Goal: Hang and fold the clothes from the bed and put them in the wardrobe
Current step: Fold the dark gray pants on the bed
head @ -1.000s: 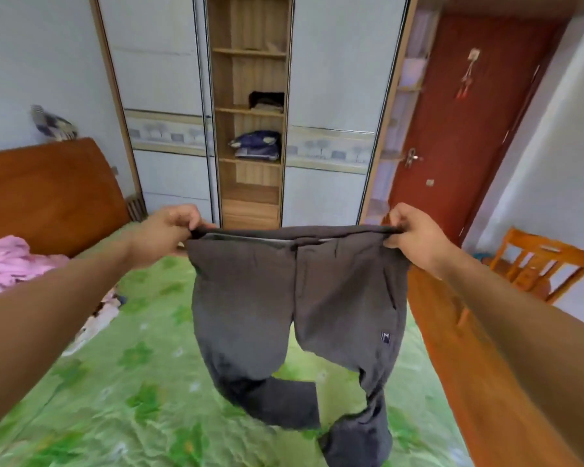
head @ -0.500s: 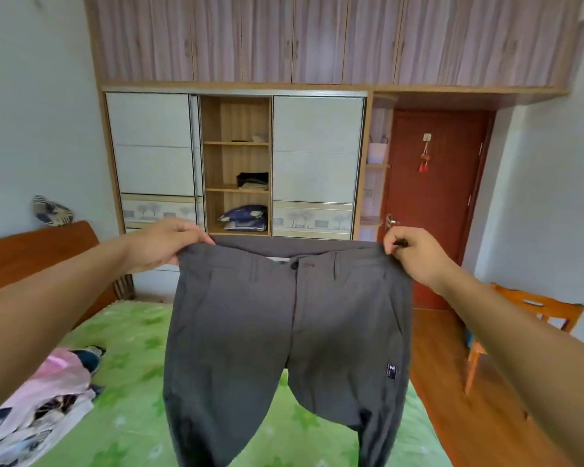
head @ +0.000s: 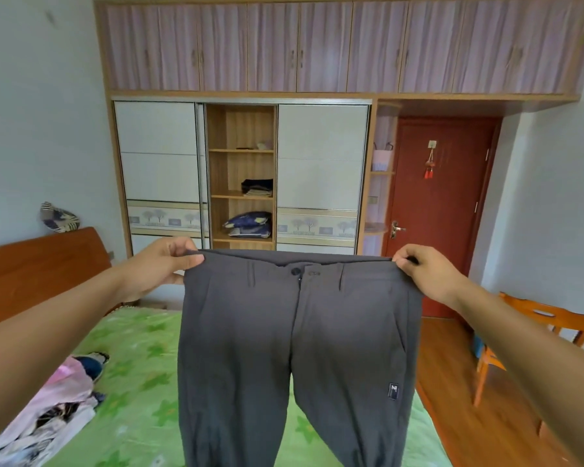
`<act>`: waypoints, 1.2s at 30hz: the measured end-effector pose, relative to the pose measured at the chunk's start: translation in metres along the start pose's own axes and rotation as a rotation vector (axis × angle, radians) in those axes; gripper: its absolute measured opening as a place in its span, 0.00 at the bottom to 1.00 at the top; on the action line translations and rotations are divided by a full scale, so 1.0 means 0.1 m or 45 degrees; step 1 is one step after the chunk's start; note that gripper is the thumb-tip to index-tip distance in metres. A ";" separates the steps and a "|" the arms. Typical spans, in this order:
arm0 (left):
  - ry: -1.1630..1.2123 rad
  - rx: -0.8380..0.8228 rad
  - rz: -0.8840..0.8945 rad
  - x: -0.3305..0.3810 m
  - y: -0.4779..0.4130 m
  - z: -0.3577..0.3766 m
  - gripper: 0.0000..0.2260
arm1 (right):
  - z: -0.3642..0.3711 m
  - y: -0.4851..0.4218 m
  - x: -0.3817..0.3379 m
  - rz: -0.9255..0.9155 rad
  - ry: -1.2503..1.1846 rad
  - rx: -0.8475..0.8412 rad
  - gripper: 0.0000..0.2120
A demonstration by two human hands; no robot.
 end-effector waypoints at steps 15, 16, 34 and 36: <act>0.024 0.316 0.032 0.41 -0.21 -0.34 0.11 | -0.52 -0.15 -0.17 0.040 -0.477 0.327 0.10; 0.033 0.305 0.002 0.41 -0.25 -0.33 0.11 | -0.51 -0.16 -0.16 0.074 -0.564 0.306 0.09; 0.437 -0.032 0.126 1.12 -0.39 1.32 0.09 | 0.59 0.00 -1.49 -0.052 -1.022 -0.423 0.13; 0.451 -0.086 0.142 1.13 -0.36 1.38 0.13 | 0.55 0.00 -1.49 -0.097 -0.831 -0.318 0.07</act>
Point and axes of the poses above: each hand's wrist, its own y-axis away from the middle knuckle, its own z-axis out of the palm, x = y × z, the point moved 10 cm from there along -y, towards the middle knuckle, and after that the axes turned 10 degrees about -x, right-handed, at the moved point
